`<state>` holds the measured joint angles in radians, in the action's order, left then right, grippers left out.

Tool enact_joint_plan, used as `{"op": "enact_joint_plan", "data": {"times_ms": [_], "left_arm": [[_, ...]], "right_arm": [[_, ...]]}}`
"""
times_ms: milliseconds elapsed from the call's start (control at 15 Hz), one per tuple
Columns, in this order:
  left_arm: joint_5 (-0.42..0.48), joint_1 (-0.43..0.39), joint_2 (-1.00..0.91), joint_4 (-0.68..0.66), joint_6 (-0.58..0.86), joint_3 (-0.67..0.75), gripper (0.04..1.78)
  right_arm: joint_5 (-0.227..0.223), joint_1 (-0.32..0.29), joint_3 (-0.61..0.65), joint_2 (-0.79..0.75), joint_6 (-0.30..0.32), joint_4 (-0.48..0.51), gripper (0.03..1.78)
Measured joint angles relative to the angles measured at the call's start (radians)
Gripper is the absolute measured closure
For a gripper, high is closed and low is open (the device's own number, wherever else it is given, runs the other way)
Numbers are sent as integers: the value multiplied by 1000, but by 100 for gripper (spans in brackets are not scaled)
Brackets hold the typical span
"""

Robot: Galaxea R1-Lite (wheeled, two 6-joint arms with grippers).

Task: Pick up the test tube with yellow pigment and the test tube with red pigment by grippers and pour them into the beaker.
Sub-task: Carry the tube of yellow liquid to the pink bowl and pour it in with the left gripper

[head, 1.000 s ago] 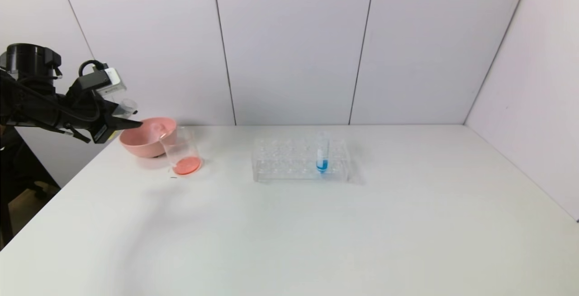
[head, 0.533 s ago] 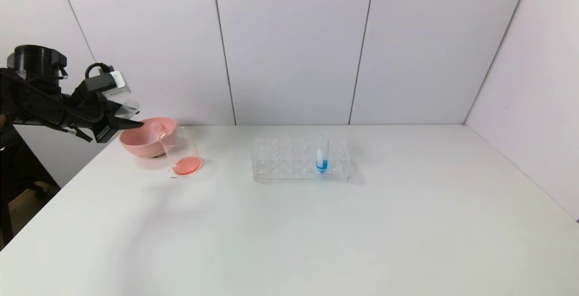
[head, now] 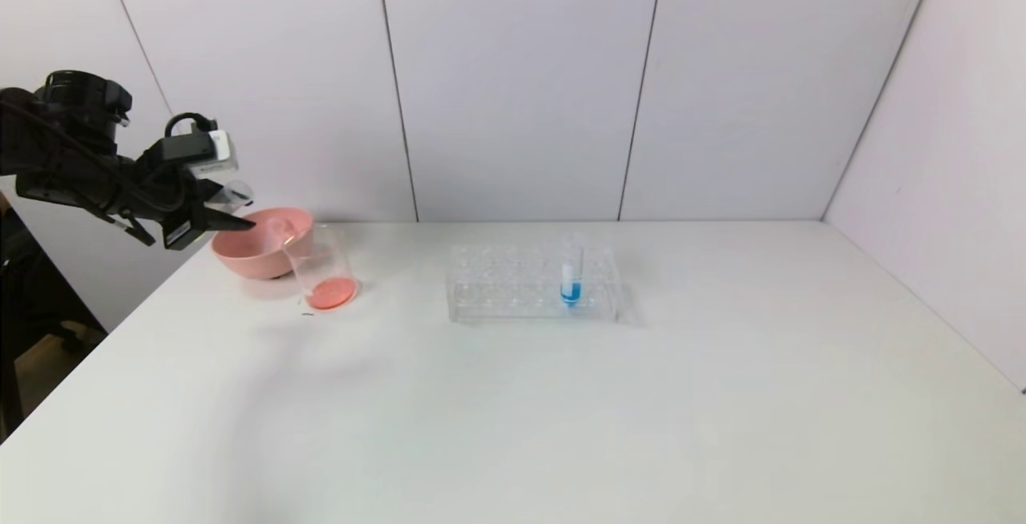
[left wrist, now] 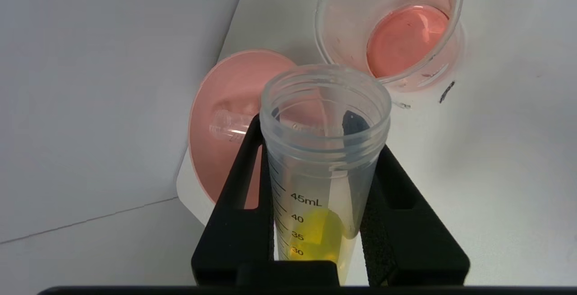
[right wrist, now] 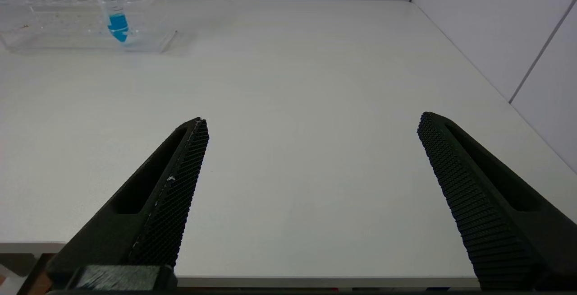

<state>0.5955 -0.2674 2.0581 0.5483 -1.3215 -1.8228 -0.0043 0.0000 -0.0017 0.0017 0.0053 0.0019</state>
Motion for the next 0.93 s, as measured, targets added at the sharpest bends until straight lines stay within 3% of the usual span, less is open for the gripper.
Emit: {"op": "enact_joint_plan", "data": {"times_ms": [333, 933], "left_arm": [[-7, 10, 57, 150, -91, -141, 128], [-105, 33, 79, 158, -93, -166, 128]], "right_arm": [[0, 0, 0, 0, 0, 0, 11], [0, 0, 0, 0, 0, 0, 11]]}}
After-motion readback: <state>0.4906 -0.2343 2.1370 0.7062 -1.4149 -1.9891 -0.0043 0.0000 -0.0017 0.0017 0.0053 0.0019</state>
